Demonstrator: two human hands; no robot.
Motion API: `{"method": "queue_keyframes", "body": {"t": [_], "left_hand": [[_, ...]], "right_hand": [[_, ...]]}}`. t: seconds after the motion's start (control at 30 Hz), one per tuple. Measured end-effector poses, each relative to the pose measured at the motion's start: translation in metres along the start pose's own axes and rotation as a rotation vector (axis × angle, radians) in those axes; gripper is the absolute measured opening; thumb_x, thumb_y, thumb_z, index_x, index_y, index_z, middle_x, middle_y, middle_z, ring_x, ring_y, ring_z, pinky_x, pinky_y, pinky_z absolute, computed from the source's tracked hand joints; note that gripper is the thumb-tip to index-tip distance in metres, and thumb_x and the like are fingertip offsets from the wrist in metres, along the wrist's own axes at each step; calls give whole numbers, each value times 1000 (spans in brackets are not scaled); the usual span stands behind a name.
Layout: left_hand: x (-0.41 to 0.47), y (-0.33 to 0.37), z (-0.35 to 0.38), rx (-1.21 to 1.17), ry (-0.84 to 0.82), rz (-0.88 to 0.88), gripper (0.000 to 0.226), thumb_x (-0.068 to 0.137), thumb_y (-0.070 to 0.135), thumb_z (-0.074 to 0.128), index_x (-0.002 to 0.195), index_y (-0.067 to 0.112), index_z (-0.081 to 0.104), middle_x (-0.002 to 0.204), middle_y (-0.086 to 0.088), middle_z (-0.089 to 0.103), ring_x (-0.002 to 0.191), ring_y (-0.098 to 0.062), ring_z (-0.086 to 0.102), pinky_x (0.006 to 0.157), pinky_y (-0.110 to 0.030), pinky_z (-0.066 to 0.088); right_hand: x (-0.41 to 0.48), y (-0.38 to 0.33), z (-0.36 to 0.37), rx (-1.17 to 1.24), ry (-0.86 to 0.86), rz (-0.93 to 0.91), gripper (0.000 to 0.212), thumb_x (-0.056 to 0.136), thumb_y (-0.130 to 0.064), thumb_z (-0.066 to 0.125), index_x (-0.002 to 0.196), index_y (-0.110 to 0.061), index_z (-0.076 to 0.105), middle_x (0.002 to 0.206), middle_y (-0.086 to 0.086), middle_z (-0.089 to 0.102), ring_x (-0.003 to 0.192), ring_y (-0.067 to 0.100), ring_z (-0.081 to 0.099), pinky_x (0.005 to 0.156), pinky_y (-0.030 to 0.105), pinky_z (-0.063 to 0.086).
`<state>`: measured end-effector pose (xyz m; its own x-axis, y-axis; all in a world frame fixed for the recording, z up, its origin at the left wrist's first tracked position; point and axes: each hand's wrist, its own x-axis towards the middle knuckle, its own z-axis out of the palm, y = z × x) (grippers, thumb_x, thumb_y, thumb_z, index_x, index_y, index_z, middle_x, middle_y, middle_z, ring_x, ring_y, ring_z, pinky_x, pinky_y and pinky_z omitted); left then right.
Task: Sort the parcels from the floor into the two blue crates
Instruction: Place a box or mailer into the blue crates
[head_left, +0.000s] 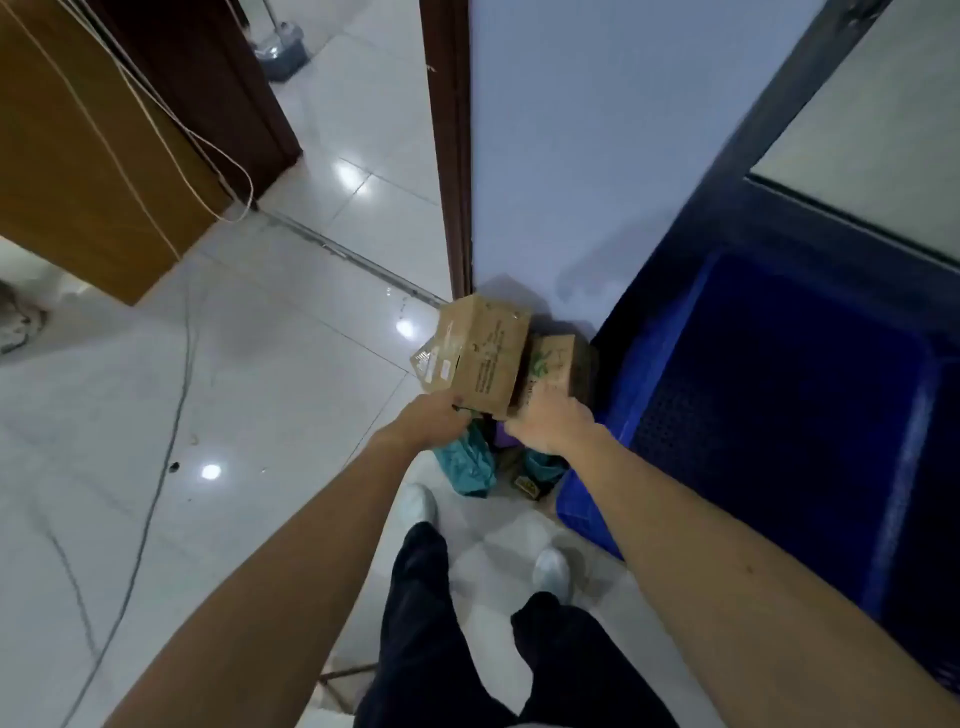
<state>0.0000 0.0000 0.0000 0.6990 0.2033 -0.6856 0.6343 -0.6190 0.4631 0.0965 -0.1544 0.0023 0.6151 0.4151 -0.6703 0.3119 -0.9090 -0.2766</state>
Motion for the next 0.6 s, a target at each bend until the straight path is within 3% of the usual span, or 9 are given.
{"method": "queue_keyframes", "body": {"t": [0.13, 0.3, 0.47, 0.6], "left_hand": [[60, -38, -13, -87, -21, -20, 43, 99, 23, 39, 141, 18, 50, 142, -9, 53, 125, -29, 50, 105, -39, 39], [156, -105, 2, -295, -117, -118, 44, 97, 30, 45, 140, 19, 51, 129, -5, 59, 107, -22, 55, 80, -27, 45], [246, -170, 21, -393, -129, -207, 48, 96, 26, 48, 144, 20, 47, 146, -8, 48, 127, -27, 51, 106, -38, 43], [307, -212, 38, -436, -95, -245, 48, 94, 24, 45, 142, 23, 48, 146, -9, 48, 124, -29, 52, 108, -45, 43]], "right_hand": [[55, -27, 27, 12, -19, 93, 89, 81, -60, 65, 145, -7, 31, 145, 18, 42, 130, 35, 45, 104, 46, 42], [139, -41, 72, 81, -32, 242, 91, 80, -61, 67, 143, -7, 31, 144, 18, 42, 130, 35, 44, 104, 44, 42], [227, -45, 114, 252, 17, 386, 109, 72, -73, 68, 148, -10, 20, 145, 16, 33, 130, 34, 42, 100, 44, 41], [282, -42, 152, 288, 197, 448, 134, 61, -86, 64, 156, -15, 2, 153, 17, 23, 137, 36, 34, 109, 50, 37]]}}
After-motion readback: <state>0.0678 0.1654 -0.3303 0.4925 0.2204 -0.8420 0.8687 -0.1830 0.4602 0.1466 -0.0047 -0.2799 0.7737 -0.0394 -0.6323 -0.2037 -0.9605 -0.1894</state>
